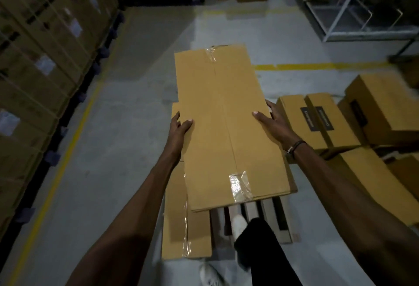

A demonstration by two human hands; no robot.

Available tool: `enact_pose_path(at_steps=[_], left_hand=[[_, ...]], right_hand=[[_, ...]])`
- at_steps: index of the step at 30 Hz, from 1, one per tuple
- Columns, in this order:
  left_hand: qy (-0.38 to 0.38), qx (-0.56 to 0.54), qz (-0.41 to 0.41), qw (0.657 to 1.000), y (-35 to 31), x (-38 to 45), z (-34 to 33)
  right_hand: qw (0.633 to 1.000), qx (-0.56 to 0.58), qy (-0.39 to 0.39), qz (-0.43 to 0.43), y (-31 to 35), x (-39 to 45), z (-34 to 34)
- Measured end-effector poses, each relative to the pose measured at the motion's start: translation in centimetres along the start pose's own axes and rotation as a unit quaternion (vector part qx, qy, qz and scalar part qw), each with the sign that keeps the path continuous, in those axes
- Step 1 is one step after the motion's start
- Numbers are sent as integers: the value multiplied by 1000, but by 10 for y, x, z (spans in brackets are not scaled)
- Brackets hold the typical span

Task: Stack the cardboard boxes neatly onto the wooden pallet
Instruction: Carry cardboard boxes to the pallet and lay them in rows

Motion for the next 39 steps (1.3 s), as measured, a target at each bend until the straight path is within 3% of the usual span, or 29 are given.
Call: enact_pose_path(at_steps=[11,22,34,39], left_hand=[[80,44,32,995,53,131,-58],[128,93,47,986,142,285,-114],[108,162,57,979,296,422,-159],[92,228,6,969,341,456,-171]], right_hand=[[999,24,-27,-39,-70,114,24],[994,-19,-47,-98,-199,265,53],[987,-5,-59,-148,-343,381,44],[983,5,-64,-171,-410,416,40]])
Point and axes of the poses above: each hand's wrist, its own x-axis towards the middle knuckle, its own z-axis out of the back of the hand, y = z × x, the point moved 1 cm from there along x, towards the middle knuckle, and after that the axes turned 10 degrees about x, right-handed, at the moved point
